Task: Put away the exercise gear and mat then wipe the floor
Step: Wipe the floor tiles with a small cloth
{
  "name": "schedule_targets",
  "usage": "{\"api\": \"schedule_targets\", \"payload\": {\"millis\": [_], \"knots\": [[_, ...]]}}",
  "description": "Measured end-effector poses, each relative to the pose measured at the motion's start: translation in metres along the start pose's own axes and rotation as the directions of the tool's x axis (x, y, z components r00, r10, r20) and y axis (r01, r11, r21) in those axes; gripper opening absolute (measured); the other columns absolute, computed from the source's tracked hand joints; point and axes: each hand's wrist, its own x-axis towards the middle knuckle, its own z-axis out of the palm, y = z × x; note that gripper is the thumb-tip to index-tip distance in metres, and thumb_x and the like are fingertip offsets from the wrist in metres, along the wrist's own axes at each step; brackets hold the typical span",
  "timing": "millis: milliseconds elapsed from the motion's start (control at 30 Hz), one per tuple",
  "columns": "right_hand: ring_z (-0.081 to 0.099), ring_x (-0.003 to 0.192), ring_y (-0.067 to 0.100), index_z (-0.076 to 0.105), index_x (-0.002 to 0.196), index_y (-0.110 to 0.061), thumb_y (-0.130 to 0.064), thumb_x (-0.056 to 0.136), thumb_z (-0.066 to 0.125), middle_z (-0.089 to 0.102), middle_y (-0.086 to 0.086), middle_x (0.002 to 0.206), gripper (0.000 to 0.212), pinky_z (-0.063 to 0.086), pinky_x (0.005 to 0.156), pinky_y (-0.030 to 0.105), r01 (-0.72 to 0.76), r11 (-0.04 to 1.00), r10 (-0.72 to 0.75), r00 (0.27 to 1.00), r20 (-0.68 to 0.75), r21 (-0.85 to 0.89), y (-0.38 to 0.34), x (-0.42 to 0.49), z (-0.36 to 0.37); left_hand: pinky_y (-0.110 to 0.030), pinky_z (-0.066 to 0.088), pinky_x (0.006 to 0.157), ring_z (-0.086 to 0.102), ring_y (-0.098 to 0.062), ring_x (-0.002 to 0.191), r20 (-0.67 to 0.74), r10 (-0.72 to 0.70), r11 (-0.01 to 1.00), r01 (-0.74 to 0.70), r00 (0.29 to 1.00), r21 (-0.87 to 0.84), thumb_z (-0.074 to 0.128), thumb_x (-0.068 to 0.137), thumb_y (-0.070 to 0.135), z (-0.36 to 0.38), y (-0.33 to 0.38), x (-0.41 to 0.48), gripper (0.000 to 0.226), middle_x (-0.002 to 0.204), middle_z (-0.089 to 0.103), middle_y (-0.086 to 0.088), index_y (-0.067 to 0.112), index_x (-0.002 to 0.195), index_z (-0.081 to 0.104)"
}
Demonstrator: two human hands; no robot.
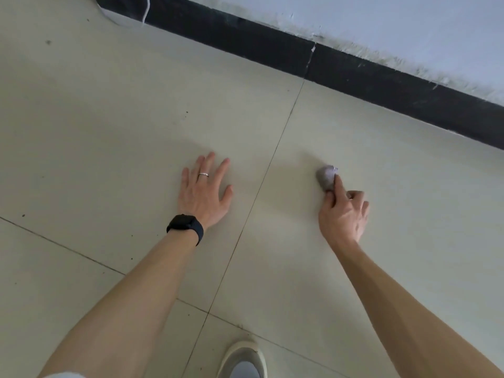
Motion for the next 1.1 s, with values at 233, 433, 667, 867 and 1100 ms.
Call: {"api": "schedule_targets", "payload": {"millis": [233,433,667,867,1100], "knots": [[0.051,0.077,0.025,0.056,0.139,-0.034,-0.026,0.092,0.060,0.056,0.002,0.093,0.047,0.045,0.064,0.036,0.939,0.345,-0.906,0.336,0.258,-0.010,0.016,-0.015,0.006,-0.052,0.008,0.123,0.011,-0.023,0.154,-0.035,-0.043,0.997,0.041,0.998,-0.064,0.036,0.097,0.052,0.020,0.013,0.054,0.065,0.168,0.010,0.000,0.036,0.158,0.020],[0.047,0.105,0.034,0.049,0.143,-0.041,-0.034,0.099,0.046,0.051,0.008,0.113,0.044,0.035,0.094,0.040,-0.121,0.991,0.127,0.981,-0.145,0.049,-0.020,0.104,0.011,-0.046,0.005,0.123,0.007,-0.018,0.154,-0.036,-0.060,0.996,0.058,0.998,-0.064,0.029,0.095,0.057,0.024,0.009,0.058,0.065,0.168,0.005,0.006,0.042,0.157,0.015],[0.051,0.076,0.025,0.055,0.141,-0.028,-0.033,0.096,0.054,0.056,0.004,0.092,0.046,0.042,0.064,0.037,0.938,0.346,-0.905,0.338,0.258,-0.016,-0.082,0.091,0.037,-0.047,0.003,0.124,0.002,-0.016,0.154,-0.004,-0.060,0.997,0.059,0.998,-0.046,0.029,0.094,0.059,0.023,0.009,0.059,0.068,0.168,-0.004,0.009,0.043,0.158,0.009],[0.048,0.099,0.035,0.056,0.137,-0.037,-0.032,0.100,0.046,0.054,0.013,0.113,0.038,0.041,0.085,0.045,0.425,0.891,-0.438,0.898,-0.051,-0.162,-0.138,0.218,0.041,-0.049,0.007,0.122,0.002,-0.016,0.154,-0.039,-0.046,0.999,0.046,0.998,-0.022,0.029,0.095,0.059,0.026,0.009,0.061,0.070,0.168,-0.005,0.007,0.041,0.158,0.006],[0.054,0.078,0.025,0.069,0.118,-0.026,-0.034,0.098,0.055,0.059,0.002,0.089,0.026,0.045,0.068,0.041,0.937,0.346,-0.909,0.347,0.230,-0.047,-0.166,0.138,0.059,-0.049,0.008,0.122,0.008,-0.018,0.154,-0.062,-0.059,0.998,0.057,0.996,-0.034,0.031,0.094,0.058,0.024,0.010,0.061,0.070,0.168,0.002,0.005,0.039,0.158,0.012]]}}
